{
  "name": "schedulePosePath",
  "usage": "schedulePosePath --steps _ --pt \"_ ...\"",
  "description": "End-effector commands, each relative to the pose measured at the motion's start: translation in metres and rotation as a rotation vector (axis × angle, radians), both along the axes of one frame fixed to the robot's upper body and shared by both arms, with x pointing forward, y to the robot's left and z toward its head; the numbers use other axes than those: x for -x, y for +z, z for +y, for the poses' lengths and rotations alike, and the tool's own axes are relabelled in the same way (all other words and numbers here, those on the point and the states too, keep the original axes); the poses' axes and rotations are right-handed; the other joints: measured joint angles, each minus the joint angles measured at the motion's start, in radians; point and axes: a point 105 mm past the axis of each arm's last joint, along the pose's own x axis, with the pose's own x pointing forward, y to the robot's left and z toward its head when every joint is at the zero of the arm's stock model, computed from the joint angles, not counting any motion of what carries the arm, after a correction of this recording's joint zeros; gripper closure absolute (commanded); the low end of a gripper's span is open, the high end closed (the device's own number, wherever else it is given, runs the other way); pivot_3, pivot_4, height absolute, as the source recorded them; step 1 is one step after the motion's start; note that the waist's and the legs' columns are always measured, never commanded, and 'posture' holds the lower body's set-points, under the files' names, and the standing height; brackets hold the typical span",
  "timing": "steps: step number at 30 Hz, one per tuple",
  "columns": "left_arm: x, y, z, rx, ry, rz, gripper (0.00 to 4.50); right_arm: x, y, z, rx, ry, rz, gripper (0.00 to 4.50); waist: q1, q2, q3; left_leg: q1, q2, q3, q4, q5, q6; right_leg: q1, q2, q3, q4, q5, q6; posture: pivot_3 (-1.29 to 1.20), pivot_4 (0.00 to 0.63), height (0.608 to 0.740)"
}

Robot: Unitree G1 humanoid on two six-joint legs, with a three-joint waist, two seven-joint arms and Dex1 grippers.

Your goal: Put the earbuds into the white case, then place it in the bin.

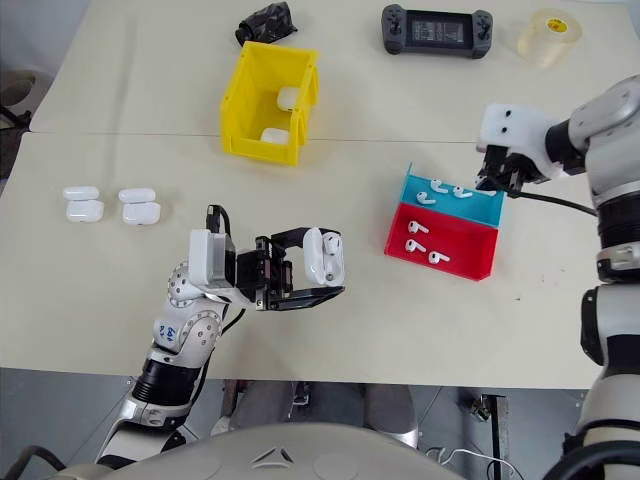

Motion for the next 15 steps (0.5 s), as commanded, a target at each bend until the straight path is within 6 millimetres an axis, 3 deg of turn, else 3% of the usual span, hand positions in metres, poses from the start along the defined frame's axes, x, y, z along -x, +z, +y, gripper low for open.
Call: schedulePosePath --steps 1,3,8,15 --pt "-0.001 0.009 0.002 0.026 -0.006 -0.030 1.70 0.019 0.030 0.009 -0.132 -0.003 -0.062 3.90 0.003 0.000 0.000 0.000 0.000 0.000 0.000 0.000 0.000 0.000 0.000 0.000 0.000 0.000 0.000 0.00 0.150 0.740" --pt "-0.005 0.010 0.003 0.030 -0.004 -0.028 1.70 0.030 0.035 0.024 -0.273 0.028 -0.080 3.90 0.008 0.000 0.000 0.000 0.000 0.000 0.000 0.000 0.000 0.000 0.000 0.000 0.000 0.000 0.000 0.00 0.150 0.740" --pt "-0.018 0.016 0.004 0.043 -0.004 -0.030 1.70 0.077 0.040 0.076 -0.849 0.202 -0.078 3.90 0.015 -0.001 0.000 0.000 0.002 0.000 0.000 0.000 -0.001 0.000 0.001 0.000 0.001 0.000 0.000 0.00 0.150 0.740" --pt "-0.025 0.020 0.006 0.036 -0.024 -0.037 1.70 0.119 0.042 0.107 -1.238 0.238 -0.088 3.90 0.018 -0.001 0.000 0.000 0.000 -0.001 0.000 0.000 0.000 0.001 0.000 0.000 0.001 0.000 0.000 0.00 0.150 0.740"
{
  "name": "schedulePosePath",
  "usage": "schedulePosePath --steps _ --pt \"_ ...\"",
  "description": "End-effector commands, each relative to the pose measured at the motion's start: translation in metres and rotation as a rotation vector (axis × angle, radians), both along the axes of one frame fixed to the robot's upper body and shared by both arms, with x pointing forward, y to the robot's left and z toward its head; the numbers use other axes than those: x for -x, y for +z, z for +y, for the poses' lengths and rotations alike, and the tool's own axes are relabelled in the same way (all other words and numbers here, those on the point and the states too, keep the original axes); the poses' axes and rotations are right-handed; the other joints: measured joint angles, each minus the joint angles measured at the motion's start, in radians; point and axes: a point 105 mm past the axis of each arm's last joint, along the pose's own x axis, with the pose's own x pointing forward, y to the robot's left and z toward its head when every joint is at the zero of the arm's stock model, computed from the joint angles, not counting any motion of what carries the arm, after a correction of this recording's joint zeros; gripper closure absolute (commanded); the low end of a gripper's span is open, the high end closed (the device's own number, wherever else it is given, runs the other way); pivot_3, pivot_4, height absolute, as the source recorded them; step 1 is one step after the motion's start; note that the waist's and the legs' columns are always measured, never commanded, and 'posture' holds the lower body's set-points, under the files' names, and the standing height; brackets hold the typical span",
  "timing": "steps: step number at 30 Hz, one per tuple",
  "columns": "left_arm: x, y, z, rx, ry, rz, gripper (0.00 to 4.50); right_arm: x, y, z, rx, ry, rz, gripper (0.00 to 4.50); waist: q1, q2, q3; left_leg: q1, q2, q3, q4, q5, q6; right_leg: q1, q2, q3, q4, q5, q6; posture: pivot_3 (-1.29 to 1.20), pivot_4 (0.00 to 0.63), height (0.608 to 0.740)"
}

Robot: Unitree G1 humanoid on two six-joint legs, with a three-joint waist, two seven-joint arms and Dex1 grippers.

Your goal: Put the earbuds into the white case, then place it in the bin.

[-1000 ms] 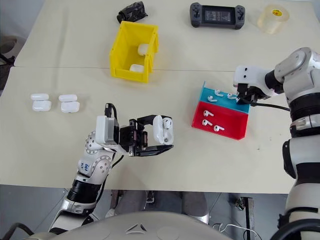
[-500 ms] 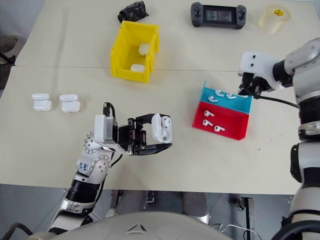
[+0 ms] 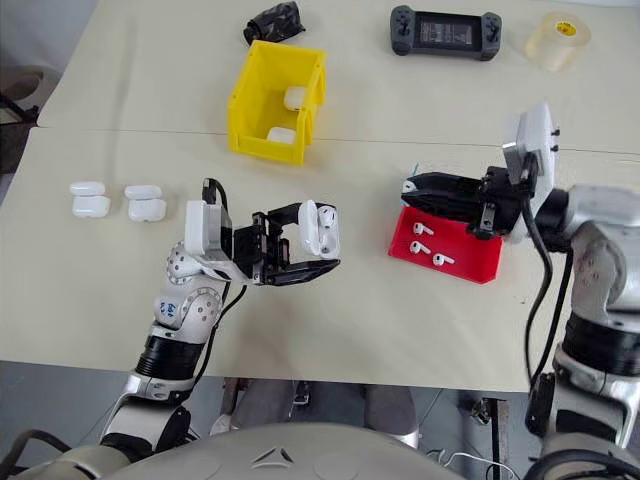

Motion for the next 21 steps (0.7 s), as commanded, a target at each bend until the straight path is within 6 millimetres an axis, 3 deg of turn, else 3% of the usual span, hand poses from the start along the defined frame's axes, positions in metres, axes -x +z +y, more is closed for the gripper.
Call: schedulePosePath --steps 1,8,13,21 --pt "-0.003 0.010 0.002 0.025 -0.015 -0.029 1.70 0.028 0.018 0.019 -0.211 0.044 -0.054 3.90 0.000 0.000 0.000 0.000 0.000 -0.001 0.000 0.000 0.000 0.000 0.000 0.000 0.000 0.000 0.000 0.00 0.150 0.740" --pt "-0.007 0.012 0.003 0.013 -0.020 -0.031 1.70 0.054 0.015 0.041 -0.386 0.084 0.060 3.90 -0.004 0.000 0.000 0.000 0.000 0.000 0.000 0.000 0.000 0.000 0.001 0.000 0.001 0.000 0.000 0.00 0.150 0.740" --pt "-0.008 0.011 -0.001 -0.003 -0.042 -0.023 1.70 0.057 0.012 0.060 -0.450 0.064 0.058 3.90 -0.007 0.000 0.000 0.001 0.001 0.000 0.000 0.000 0.000 0.000 0.001 0.001 0.001 0.000 0.000 0.00 0.150 0.740" --pt "-0.008 0.013 -0.007 0.002 -0.059 -0.013 1.70 0.061 0.000 0.075 -0.431 0.078 0.086 3.90 -0.005 0.000 0.000 0.001 0.000 0.000 -0.001 0.000 0.001 0.000 0.001 0.001 0.000 0.000 0.000 0.00 0.150 0.740"
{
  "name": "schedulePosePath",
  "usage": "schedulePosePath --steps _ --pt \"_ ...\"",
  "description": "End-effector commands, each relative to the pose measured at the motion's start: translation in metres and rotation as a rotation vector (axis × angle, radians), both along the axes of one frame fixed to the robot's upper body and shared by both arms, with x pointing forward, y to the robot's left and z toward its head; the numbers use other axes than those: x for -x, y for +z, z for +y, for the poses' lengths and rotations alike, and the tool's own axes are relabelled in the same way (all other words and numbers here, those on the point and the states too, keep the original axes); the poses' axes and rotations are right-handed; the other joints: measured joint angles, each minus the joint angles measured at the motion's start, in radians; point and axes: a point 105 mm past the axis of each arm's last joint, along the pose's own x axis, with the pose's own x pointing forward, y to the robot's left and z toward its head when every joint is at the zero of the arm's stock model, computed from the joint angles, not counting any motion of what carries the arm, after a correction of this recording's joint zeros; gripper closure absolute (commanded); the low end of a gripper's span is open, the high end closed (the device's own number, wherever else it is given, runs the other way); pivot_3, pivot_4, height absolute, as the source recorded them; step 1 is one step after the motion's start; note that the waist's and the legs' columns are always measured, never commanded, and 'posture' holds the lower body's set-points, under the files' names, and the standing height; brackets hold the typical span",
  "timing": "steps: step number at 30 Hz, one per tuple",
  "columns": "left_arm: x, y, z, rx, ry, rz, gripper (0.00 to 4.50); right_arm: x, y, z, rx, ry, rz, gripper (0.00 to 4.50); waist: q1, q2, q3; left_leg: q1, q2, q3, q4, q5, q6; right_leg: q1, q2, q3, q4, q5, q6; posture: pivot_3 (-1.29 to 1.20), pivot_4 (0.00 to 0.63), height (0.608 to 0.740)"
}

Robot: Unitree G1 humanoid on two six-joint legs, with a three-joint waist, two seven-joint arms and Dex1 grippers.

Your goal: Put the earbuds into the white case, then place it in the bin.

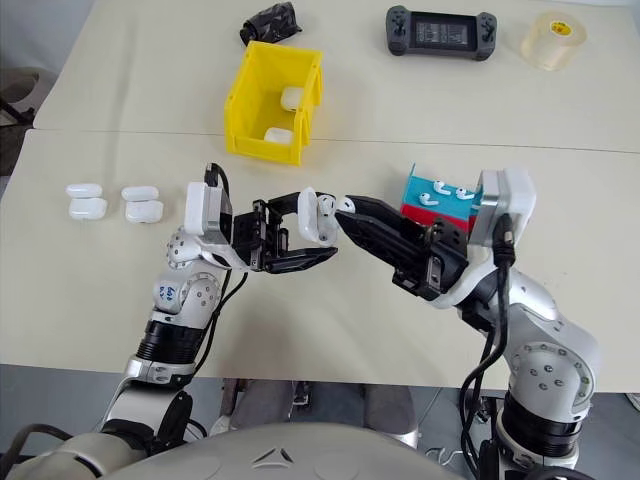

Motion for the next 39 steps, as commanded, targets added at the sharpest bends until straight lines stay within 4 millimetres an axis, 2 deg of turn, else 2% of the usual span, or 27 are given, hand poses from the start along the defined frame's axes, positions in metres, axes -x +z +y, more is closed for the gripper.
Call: schedulePosePath --steps 1,11,19,26,29,34,39 --pt "0.005 0.010 -0.007 0.018 -0.026 -0.036 1.70 0.007 -0.001 0.009 0.033 0.021 -0.040 3.90 0.000 0.000 0.000 0.000 0.000 0.000 0.000 0.000 0.000 0.000 0.000 0.000 0.000 0.000 0.000 0.00 0.150 0.740" --pt "0.007 0.011 -0.008 0.025 -0.032 -0.037 1.70 -0.003 -0.011 0.011 0.071 -0.005 -0.059 3.90 0.000 0.000 0.000 0.000 0.000 0.000 0.000 0.000 0.000 0.000 0.000 0.000 0.000 0.000 0.000 0.00 0.150 0.740" --pt "0.007 0.009 -0.008 0.017 -0.034 -0.044 1.70 -0.008 -0.009 0.009 0.063 -0.020 -0.077 3.90 0.000 0.000 0.000 0.000 0.000 0.000 0.000 0.000 0.000 0.000 0.000 0.000 0.000 0.000 0.000 0.00 0.150 0.740" --pt "0.005 0.014 -0.008 0.033 -0.023 -0.045 1.70 -0.007 -0.027 0.013 0.205 0.017 -0.083 3.90 0.001 0.000 0.000 0.000 0.000 0.000 0.000 0.000 0.000 0.000 0.000 0.000 -0.001 0.000 0.000 0.00 0.150 0.740" --pt "0.005 0.015 -0.008 0.033 -0.024 -0.045 1.70 -0.008 -0.026 0.013 0.188 0.023 -0.059 3.90 0.001 0.000 0.000 0.000 0.000 0.000 0.000 0.000 0.000 0.000 0.000 0.000 -0.001 0.000 0.000 0.00 0.150 0.740" --pt "0.005 0.015 -0.009 0.026 -0.031 -0.042 1.70 -0.003 -0.020 0.014 0.173 0.069 -0.063 2.36 0.001 0.000 0.000 0.000 0.000 0.000 0.000 0.000 0.000 0.000 0.000 0.000 -0.001 0.000 0.000 0.00 0.150 0.740" --pt "0.004 0.013 -0.006 0.005 -0.014 -0.027 1.70 -0.001 -0.016 0.007 0.178 0.057 -0.074 0.75 0.002 -0.001 0.000 0.000 0.000 0.000 0.000 0.000 0.000 0.000 0.000 0.000 -0.001 0.000 0.000 0.00 0.150 0.740"
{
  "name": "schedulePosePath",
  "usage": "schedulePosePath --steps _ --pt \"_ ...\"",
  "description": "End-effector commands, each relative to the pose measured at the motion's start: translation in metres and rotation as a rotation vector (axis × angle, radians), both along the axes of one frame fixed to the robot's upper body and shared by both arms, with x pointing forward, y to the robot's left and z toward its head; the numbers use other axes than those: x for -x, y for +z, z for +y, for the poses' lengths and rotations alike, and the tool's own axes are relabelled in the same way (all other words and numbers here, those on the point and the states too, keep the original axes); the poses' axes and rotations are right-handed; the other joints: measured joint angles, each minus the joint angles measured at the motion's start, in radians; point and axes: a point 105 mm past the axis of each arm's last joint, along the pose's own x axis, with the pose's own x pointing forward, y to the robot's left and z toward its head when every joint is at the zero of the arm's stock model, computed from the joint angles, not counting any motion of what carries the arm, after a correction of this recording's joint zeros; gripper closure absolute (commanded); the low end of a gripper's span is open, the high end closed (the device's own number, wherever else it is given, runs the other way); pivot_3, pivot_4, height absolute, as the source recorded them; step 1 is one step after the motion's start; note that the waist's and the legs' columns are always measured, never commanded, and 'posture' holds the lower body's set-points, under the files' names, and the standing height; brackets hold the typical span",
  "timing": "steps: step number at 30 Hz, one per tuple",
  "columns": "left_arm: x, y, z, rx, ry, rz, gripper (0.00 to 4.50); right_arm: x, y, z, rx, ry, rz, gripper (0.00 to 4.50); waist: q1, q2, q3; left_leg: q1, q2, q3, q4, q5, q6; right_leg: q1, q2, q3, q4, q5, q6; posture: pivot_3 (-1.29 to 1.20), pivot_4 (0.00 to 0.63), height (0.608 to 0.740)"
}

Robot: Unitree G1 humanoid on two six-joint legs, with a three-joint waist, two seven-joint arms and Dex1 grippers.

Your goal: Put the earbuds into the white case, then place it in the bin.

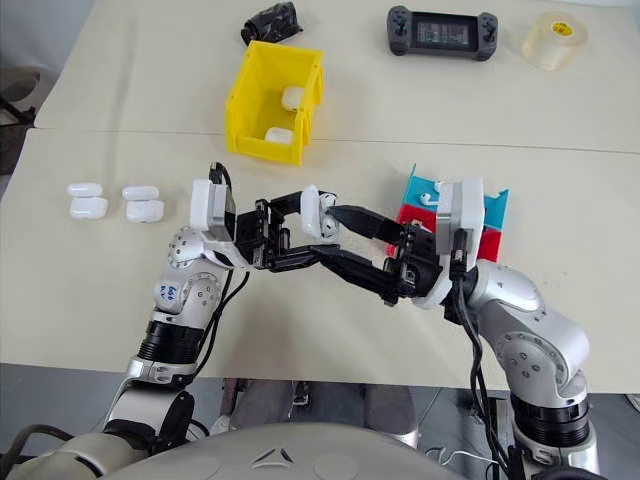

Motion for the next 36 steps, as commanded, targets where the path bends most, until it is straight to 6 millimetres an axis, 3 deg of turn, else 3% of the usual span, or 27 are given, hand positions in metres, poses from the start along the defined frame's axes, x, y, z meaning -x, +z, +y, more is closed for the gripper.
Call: schedulePosePath --steps 1,2,7,8,10,14,21,28,36 --pt "0.005 0.013 0.000 -0.012 -0.005 -0.061 1.70 0.000 0.000 -0.009 0.038 -0.037 -0.020 0.36 0.001 0.000 0.000 0.000 0.000 0.000 0.000 0.000 0.000 0.000 0.000 0.000 0.000 0.000 0.000 0.00 0.150 0.740" --pt "0.001 0.009 0.003 -0.056 0.026 -0.063 1.70 -0.001 0.001 -0.015 0.061 -0.061 -0.034 0.09 0.001 0.000 0.000 0.000 0.000 0.000 0.000 0.000 0.000 0.000 0.000 0.000 0.000 0.000 0.000 0.00 0.150 0.740" --pt "-0.016 -0.016 0.018 -0.357 0.162 -0.109 1.70 -0.009 0.004 -0.039 0.147 -0.139 -0.076 0.09 -0.001 -0.001 0.000 0.000 0.000 0.001 0.000 0.000 0.000 0.000 0.000 0.000 0.000 0.000 0.000 0.00 0.150 0.740" --pt "-0.017 -0.019 0.020 -0.402 0.166 -0.117 1.70 -0.009 0.003 -0.040 0.165 -0.138 -0.080 0.28 0.000 -0.001 0.000 0.000 0.000 0.001 0.000 0.000 0.000 0.000 0.000 0.000 0.000 0.000 0.000 0.00 0.150 0.740" --pt "-0.022 -0.020 0.021 -0.451 0.189 -0.122 1.70 -0.011 0.001 -0.038 0.213 -0.131 -0.088 0.70 0.002 -0.001 0.000 0.000 0.000 0.000 0.000 0.000 0.000 0.000 0.000 0.000 0.000 0.000 0.000 0.00 0.150 0.740" --pt "-0.029 -0.025 0.013 -0.587 0.203 -0.173 1.70 -0.018 0.002 -0.014 0.278 -0.088 -0.142 2.08 -0.001 -0.002 0.001 0.000 0.000 0.000 0.000 0.000 0.000 0.000 0.000 0.001 0.000 0.000 0.000 0.00 0.150 0.740" --pt "-0.013 -0.028 -0.005 -0.614 0.108 -0.158 1.70 -0.024 -0.001 0.017 0.340 -0.017 -0.180 4.45 0.000 -0.002 0.001 -0.001 0.000 0.000 -0.001 0.000 0.001 -0.001 0.000 0.000 0.000 0.000 0.000 0.00 0.150 0.740" --pt "-0.008 -0.021 -0.007 -0.571 0.112 -0.167 1.70 -0.036 -0.018 0.015 0.393 -0.045 -0.125 4.45 0.002 -0.002 0.001 -0.001 0.000 0.000 -0.001 0.000 0.001 -0.001 0.000 0.000 0.000 0.000 0.000 0.00 0.150 0.740" --pt "-0.012 -0.008 0.010 -0.468 0.213 -0.113 1.70 -0.034 -0.029 -0.034 0.369 -0.104 -0.072 4.45 0.002 -0.002 0.001 -0.001 0.000 -0.001 -0.001 -0.001 0.001 -0.001 0.000 -0.001 0.000 0.000 0.000 0.00 0.150 0.740"
